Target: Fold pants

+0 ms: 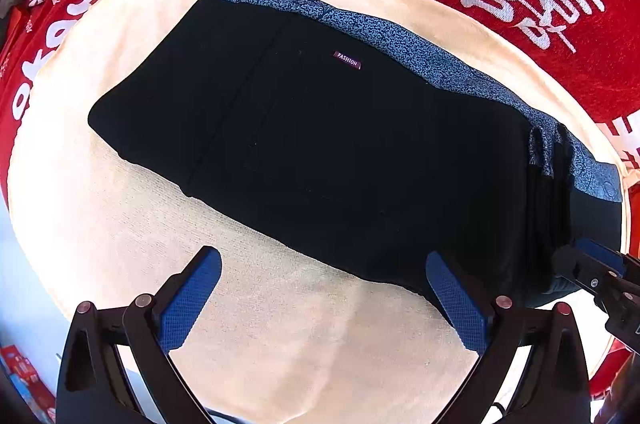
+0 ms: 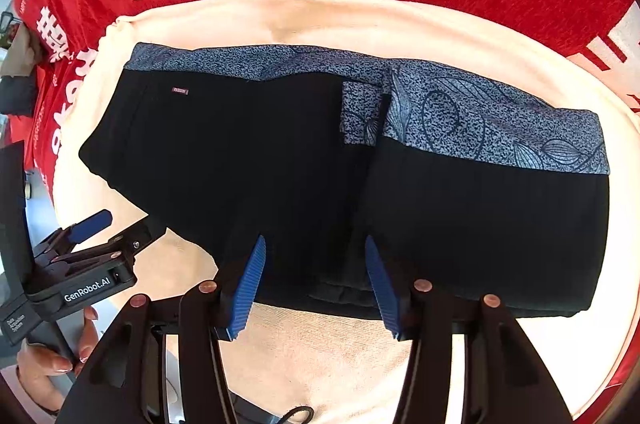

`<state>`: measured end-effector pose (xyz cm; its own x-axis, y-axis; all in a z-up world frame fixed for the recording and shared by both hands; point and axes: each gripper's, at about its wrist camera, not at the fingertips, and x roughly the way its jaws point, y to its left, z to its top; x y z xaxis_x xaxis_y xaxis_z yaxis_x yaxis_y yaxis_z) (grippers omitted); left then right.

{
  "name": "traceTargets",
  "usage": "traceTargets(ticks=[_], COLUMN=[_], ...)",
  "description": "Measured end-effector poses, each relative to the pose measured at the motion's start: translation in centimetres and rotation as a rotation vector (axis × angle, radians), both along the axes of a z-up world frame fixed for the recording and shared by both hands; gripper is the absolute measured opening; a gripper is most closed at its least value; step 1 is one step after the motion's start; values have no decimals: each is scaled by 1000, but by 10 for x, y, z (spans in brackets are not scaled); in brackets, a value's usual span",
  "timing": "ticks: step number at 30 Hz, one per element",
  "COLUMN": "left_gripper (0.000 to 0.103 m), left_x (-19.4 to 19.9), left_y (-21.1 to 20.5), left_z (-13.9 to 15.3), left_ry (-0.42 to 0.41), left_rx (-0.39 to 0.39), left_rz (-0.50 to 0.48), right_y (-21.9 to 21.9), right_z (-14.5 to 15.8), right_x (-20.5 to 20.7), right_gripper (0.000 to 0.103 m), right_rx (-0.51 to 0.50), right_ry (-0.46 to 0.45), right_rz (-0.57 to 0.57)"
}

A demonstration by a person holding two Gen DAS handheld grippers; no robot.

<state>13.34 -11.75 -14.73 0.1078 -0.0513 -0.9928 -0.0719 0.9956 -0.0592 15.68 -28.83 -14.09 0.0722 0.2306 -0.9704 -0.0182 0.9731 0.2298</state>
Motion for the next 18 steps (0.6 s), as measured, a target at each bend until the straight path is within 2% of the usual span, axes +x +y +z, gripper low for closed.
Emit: traceTargets(ticks=[5, 9, 14, 15, 16, 18], left_gripper=[103, 103, 103, 103, 103, 103], left_x=[1, 1, 1, 1, 1, 1], left_y=[1, 1, 2, 3, 4, 3], left_z=[-1, 0, 0, 0, 0, 0], left_ry=[1, 2, 5, 6, 6, 5], left_rx=[-2, -3, 0, 1, 0, -1], left_rz=[1, 1, 0, 1, 1, 2], right_y=[0, -9, -58, -73, -88, -120], right_z=[1, 10, 19, 17, 14, 5], right_x=[1, -3, -5, -4, -3, -3], right_gripper=[56, 56, 55, 48, 33, 28], right_rx=[-1, -23, -100, -106, -108, -126], right_ry=[-5, -44, -99, -94, -86, -47], right_rz=[-5, -27, -140, -184, -226, -322])
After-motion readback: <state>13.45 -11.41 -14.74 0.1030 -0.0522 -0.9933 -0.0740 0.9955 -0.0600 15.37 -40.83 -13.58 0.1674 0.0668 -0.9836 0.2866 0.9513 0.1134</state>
